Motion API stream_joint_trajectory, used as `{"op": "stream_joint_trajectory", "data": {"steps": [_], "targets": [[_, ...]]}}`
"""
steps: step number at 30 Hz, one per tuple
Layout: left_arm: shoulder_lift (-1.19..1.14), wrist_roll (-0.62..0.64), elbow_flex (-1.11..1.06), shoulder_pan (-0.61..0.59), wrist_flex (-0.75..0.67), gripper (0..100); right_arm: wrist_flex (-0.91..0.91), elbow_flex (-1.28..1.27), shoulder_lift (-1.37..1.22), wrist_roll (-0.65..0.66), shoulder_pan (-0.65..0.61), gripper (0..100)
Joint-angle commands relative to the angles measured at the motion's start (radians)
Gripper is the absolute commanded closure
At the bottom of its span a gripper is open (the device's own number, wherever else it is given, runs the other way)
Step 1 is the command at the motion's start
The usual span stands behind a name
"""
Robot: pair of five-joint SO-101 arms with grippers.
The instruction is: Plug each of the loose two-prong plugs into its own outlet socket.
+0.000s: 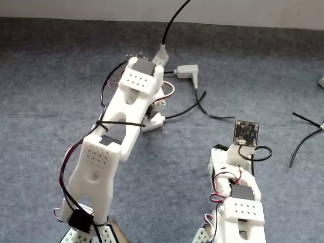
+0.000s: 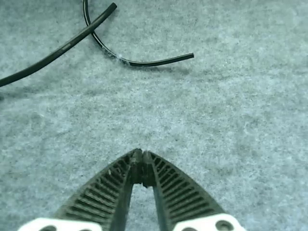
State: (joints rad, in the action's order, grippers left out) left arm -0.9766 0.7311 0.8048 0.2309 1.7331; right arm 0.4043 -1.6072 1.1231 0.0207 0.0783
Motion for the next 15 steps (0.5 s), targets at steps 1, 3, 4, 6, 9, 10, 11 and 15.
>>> {"op": "stream_joint_trajectory", "data": {"steps": [1, 3, 4, 6, 9, 10, 11, 15], "targets": [[-0.071, 0.014, -0.016, -0.015, 0.008, 99, -0.022, 0.004, 0.015, -0.005, 0.01, 98.1], [-0.07, 0.015, -0.019, -0.021, 0.018, 99, -0.022, 0.004, 0.015, -0.005, 0.01, 98.1], [-0.07, 0.015, -0.021, -0.022, 0.025, 99, -0.022, 0.004, 0.015, -0.005, 0.01, 98.1], [-0.07, 0.015, -0.022, -0.022, 0.029, 99, -0.022, 0.004, 0.015, -0.005, 0.01, 98.1], [-0.07, 0.015, -0.036, -0.024, 0.032, 95, -0.022, 0.004, 0.015, -0.005, 0.01, 98.1], [-0.065, 0.014, -0.051, -0.027, 0.032, 91, -0.022, 0.004, 0.015, -0.005, 0.01, 98.1], [-0.064, 0.011, -0.065, -0.035, 0.034, 87, -0.022, 0.004, 0.015, -0.005, 0.01, 98.1], [-0.056, -0.077, -0.081, -0.044, 0.035, 79, -0.022, 0.004, 0.015, -0.005, 0.01, 98.1]]}}
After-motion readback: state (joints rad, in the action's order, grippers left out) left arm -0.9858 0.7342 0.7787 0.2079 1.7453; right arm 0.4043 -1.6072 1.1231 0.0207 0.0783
